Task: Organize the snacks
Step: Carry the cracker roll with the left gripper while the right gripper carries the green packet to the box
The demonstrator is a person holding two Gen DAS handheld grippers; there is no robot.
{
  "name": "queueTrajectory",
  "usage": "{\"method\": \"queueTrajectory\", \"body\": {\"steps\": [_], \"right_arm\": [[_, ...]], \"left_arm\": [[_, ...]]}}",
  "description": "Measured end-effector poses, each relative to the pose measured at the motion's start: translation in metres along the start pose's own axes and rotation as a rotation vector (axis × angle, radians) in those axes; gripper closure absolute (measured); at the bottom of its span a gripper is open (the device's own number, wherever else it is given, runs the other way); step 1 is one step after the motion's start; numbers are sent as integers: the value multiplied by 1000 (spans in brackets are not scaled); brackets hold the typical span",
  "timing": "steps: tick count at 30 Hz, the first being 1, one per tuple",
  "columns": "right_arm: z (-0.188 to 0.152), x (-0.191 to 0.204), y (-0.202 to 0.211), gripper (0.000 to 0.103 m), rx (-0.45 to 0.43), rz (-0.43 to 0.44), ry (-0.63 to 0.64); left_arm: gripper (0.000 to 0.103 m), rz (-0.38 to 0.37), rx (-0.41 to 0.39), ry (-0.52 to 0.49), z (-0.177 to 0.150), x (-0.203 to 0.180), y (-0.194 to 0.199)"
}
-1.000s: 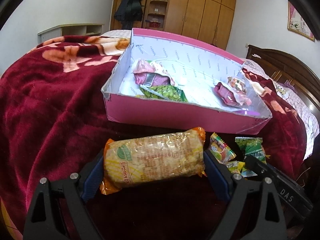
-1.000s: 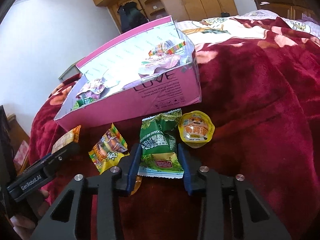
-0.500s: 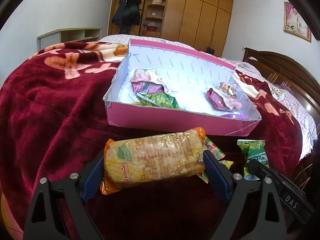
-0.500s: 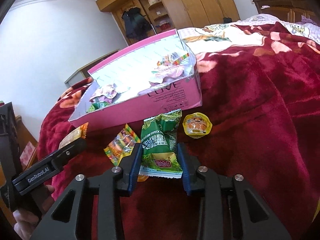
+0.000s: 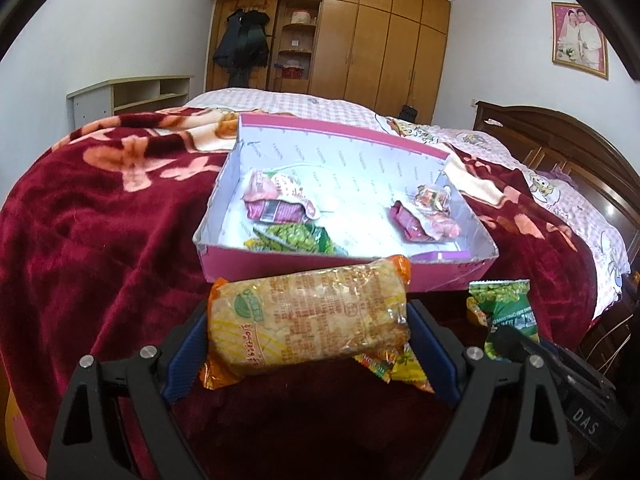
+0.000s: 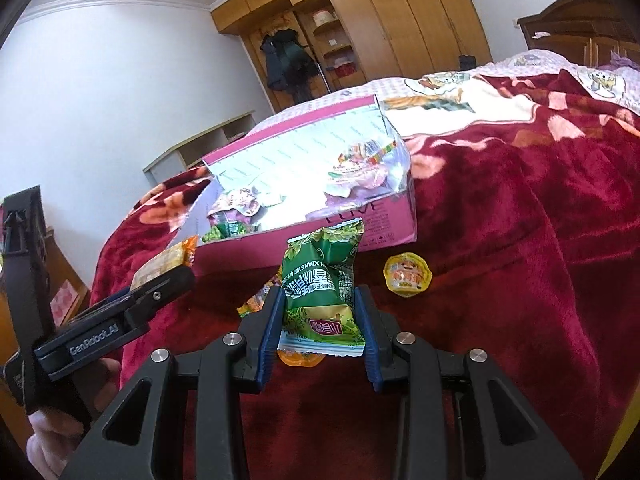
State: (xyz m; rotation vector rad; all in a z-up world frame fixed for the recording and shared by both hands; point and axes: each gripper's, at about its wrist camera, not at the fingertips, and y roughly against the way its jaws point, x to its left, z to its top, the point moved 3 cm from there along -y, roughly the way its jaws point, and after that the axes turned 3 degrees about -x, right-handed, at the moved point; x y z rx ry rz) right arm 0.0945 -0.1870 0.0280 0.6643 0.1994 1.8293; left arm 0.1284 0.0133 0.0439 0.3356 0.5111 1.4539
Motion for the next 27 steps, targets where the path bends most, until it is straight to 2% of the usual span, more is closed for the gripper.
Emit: {"method": "queueTrajectory", "body": {"steps": [19, 27], "right_arm": [[33, -1, -10, 67, -28, -14, 45], [53, 4, -22, 67, -41, -15, 80]], "left_arm": [[9, -21, -43, -81, 50, -19, -29], [9, -26, -16, -76, 62, -19, -54]]}}
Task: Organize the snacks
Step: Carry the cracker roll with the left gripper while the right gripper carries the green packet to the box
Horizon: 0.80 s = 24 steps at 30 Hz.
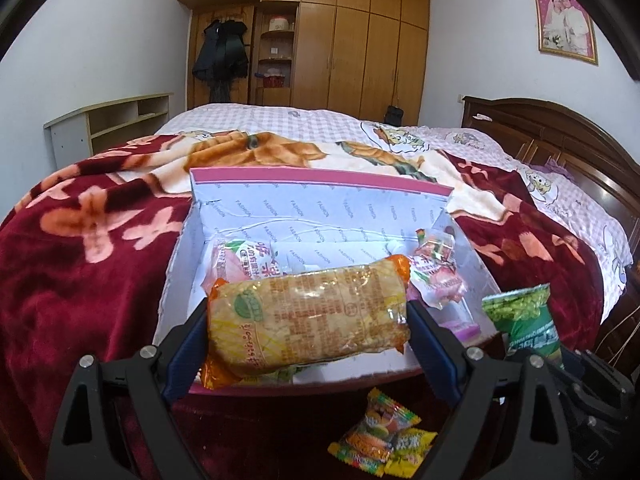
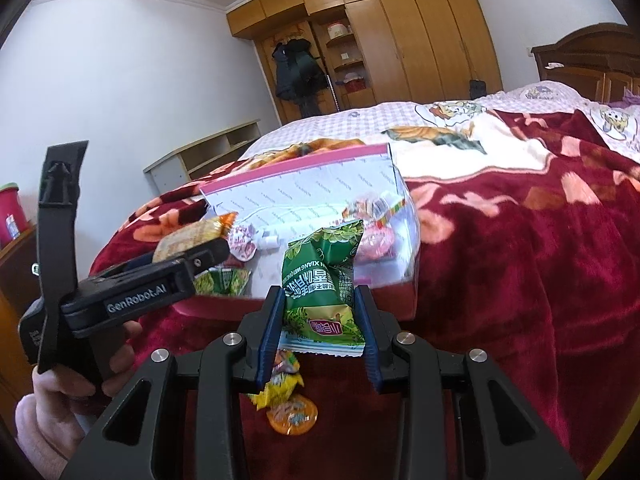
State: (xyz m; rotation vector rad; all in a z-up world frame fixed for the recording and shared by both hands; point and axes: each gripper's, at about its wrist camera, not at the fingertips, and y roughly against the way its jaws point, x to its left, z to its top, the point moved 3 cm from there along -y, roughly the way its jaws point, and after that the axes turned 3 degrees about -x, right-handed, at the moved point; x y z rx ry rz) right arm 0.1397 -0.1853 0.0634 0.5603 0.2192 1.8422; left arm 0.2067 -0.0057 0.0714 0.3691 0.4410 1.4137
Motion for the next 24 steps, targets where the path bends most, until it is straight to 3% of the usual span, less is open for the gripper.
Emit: {"method": "queueTrajectory", "body": {"steps": [11, 24], "right_arm": [[23, 10, -36, 67, -5, 7, 48], [21, 15, -76, 67, 58, 14, 65]], "left_arm": [[9, 51, 9, -34, 8, 6, -32], [9, 83, 71, 10, 3, 28, -67]]}}
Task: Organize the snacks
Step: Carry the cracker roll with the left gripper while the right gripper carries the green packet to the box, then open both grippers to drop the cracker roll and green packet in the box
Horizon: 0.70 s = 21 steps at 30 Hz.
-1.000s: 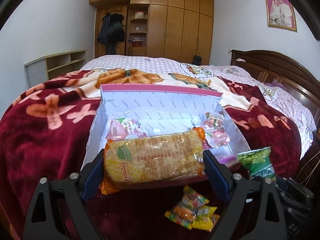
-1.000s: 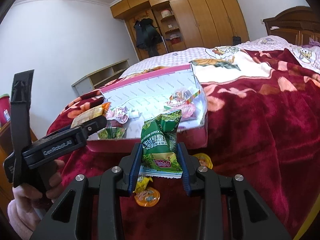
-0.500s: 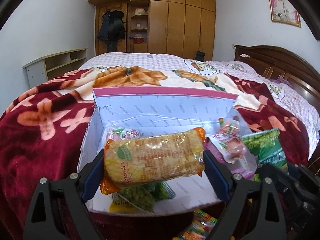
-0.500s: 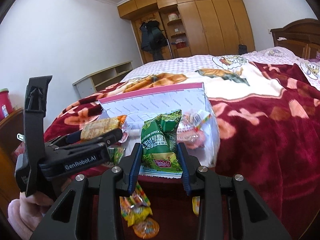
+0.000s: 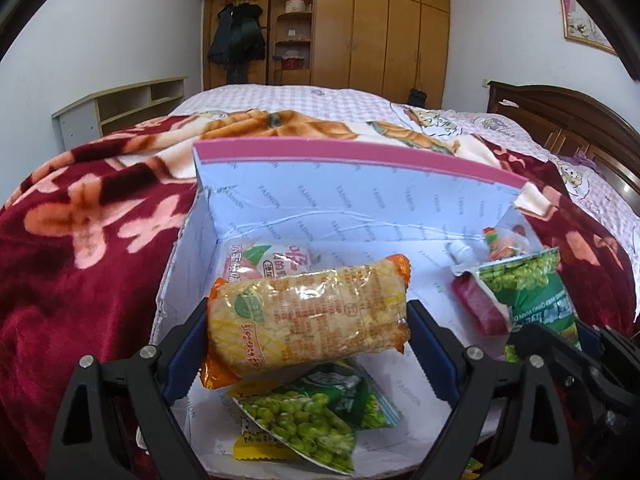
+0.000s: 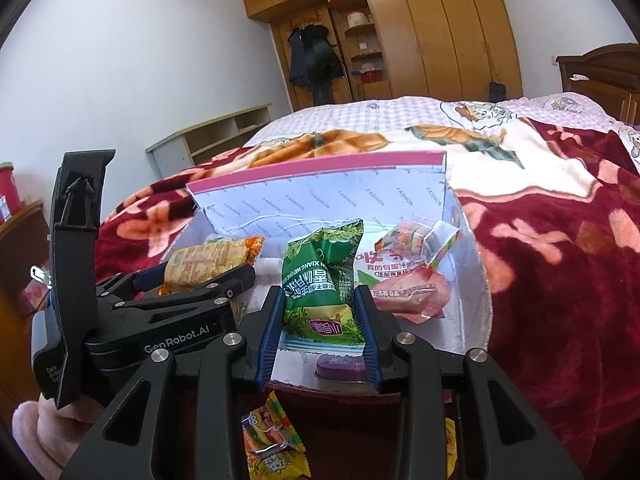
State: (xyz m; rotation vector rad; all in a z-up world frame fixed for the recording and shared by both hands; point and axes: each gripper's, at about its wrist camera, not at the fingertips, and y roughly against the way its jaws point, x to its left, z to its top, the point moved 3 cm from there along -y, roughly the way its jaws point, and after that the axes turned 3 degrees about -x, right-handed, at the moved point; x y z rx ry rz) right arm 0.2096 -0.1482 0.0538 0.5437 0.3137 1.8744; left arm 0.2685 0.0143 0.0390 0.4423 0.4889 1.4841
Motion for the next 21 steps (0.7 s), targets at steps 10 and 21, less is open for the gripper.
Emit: {"method": "queueTrajectory", "body": {"steps": [10, 21], "right_arm": [[-5, 0, -13, 66, 31, -3, -10], [-3, 1, -10, 54, 28, -1, -29]], "left_arm": [[8, 6, 14, 25, -4, 6, -6], [4, 1, 45, 24, -9, 3, -3]]}}
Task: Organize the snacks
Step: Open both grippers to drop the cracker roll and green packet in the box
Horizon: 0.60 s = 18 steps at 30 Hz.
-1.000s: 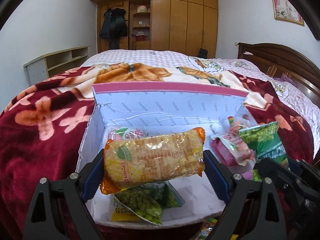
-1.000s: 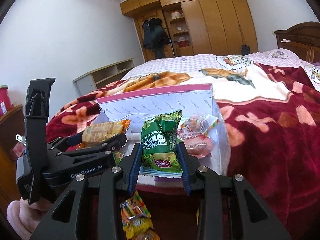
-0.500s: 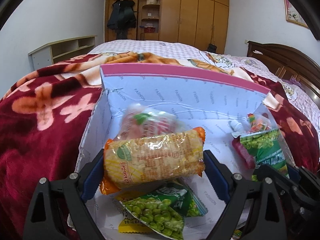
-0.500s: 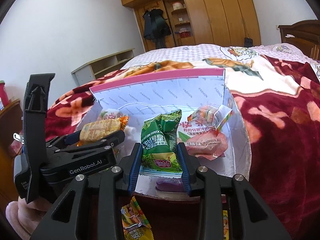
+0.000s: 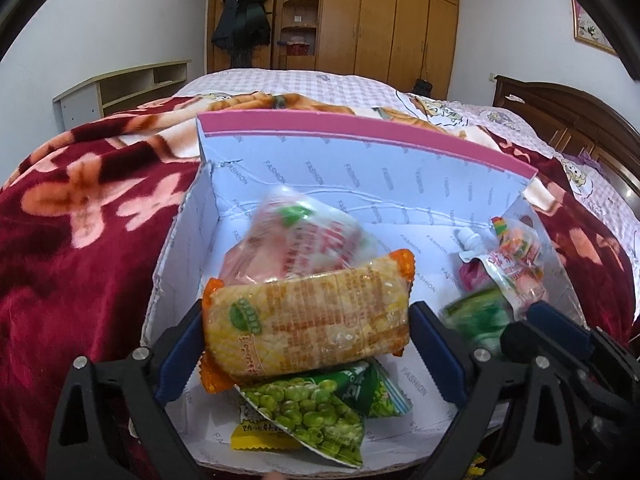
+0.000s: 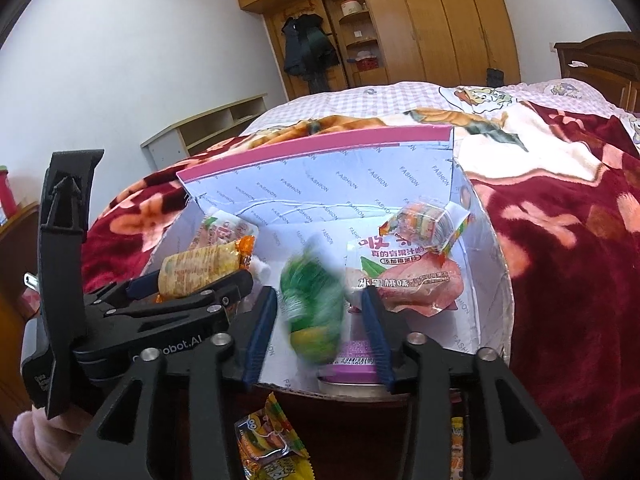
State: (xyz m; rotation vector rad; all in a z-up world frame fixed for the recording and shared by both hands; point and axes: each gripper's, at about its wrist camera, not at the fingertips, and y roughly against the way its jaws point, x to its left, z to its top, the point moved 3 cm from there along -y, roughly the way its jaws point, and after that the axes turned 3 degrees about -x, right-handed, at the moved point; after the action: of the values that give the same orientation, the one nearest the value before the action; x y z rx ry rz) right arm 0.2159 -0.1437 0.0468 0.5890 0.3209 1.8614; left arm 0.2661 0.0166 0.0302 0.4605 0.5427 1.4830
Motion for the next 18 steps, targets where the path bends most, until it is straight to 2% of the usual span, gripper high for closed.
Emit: {"method": "queueTrajectory", "body": {"steps": [4, 8, 18], "right_arm": [[2, 2, 7, 48, -18, -2, 13], [3, 3, 13, 48, -35, 6, 12], [2, 7, 27, 46, -61, 9, 14]], "left_arm": [[4, 1, -8, 0, -1, 1, 3], [1, 3, -30, 2, 0, 1, 9], [0, 6, -66, -20, 2, -2, 27]]}}
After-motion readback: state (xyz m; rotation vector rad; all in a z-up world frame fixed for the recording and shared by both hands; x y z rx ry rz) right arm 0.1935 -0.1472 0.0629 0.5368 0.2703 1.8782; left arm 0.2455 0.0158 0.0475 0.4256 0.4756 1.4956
